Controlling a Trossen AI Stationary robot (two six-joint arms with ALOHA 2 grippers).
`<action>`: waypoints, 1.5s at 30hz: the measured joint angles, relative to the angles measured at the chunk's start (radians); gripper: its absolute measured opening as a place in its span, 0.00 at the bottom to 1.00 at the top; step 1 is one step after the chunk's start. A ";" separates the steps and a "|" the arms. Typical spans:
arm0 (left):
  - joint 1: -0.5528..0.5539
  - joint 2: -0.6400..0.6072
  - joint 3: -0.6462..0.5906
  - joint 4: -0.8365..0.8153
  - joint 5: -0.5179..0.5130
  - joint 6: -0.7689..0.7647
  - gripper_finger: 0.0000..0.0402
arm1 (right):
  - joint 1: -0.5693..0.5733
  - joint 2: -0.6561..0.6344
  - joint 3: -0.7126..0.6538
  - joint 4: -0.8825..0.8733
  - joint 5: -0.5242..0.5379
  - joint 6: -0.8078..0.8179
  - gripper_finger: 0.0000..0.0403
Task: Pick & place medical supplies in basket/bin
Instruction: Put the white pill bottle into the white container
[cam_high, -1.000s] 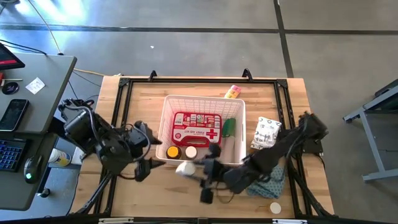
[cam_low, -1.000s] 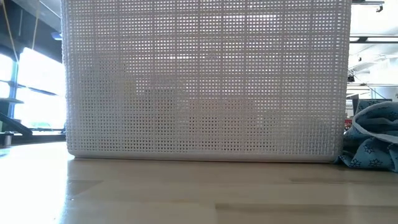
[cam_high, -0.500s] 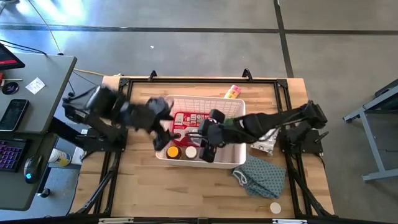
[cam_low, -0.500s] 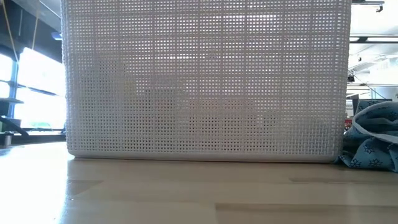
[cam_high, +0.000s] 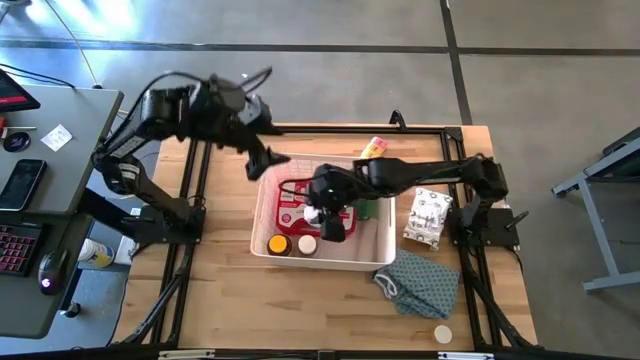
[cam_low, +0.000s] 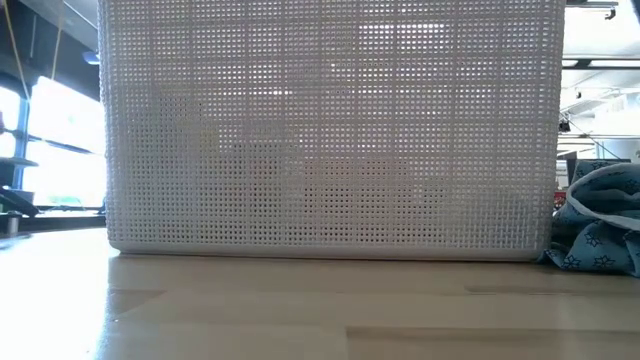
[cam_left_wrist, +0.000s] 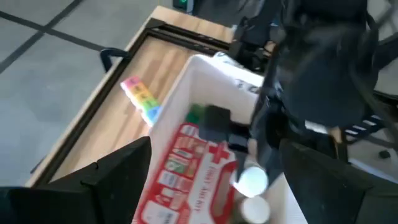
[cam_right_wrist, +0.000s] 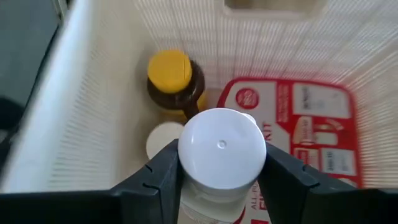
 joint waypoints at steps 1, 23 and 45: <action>0.028 0.000 -0.007 0.000 0.022 0.018 0.96 | -0.010 0.018 0.000 0.001 -0.021 -0.007 0.41; 0.243 0.003 -0.304 0.260 0.380 0.081 0.96 | 0.013 0.101 -0.001 -0.087 -0.215 -0.046 0.41; 0.241 0.009 -0.304 0.142 0.400 0.107 0.96 | 0.044 0.110 -0.304 0.344 -0.108 0.029 0.42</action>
